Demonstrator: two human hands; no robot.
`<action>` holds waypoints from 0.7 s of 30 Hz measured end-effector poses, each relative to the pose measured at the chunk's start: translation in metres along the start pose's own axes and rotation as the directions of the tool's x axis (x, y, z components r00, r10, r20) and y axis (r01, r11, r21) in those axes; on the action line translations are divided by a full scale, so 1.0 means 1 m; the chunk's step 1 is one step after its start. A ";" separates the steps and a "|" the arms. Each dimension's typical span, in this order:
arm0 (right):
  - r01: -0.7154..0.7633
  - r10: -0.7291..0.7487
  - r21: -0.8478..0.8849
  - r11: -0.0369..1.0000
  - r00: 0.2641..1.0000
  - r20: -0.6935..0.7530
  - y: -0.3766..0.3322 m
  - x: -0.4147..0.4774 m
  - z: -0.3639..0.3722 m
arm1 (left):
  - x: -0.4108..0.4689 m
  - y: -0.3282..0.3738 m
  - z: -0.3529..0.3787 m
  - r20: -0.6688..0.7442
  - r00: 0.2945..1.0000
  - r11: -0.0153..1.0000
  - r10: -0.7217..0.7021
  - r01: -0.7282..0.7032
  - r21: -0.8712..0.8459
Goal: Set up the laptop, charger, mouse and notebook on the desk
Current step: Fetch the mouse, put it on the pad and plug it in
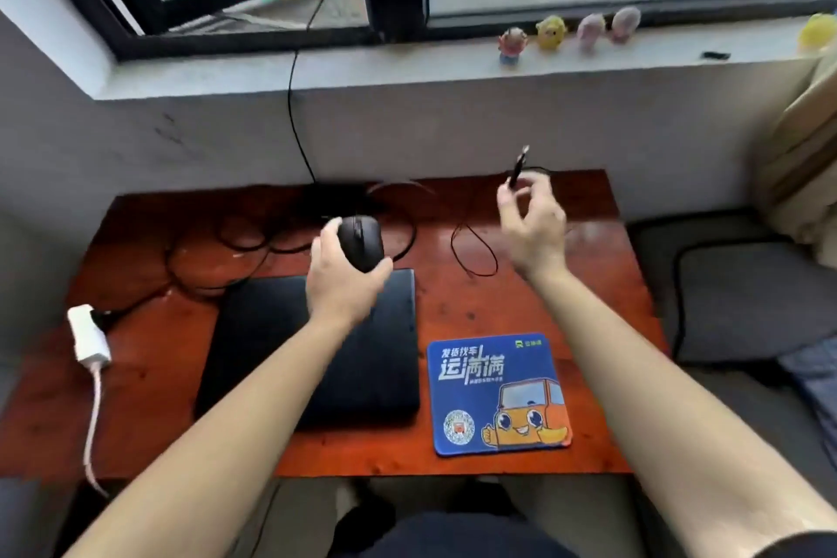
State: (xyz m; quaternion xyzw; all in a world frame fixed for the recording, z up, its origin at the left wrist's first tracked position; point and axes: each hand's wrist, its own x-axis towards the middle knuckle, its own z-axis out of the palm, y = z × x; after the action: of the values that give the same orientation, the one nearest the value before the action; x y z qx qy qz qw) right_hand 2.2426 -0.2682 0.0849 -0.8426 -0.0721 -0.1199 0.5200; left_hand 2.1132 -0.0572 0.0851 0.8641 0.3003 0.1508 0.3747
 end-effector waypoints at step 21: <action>-0.300 0.513 -0.623 0.722 0.837 0.192 0.111 -0.132 -0.035 | -0.102 -0.079 0.122 0.642 0.748 0.977 -0.169 0.041 0.208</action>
State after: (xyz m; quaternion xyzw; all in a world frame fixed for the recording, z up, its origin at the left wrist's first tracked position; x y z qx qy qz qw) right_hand 2.1386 -0.3491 -0.0322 -0.9600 0.0652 0.1358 0.2358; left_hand 2.0620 -0.1469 -0.0592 0.8740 0.2107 -0.2106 0.3840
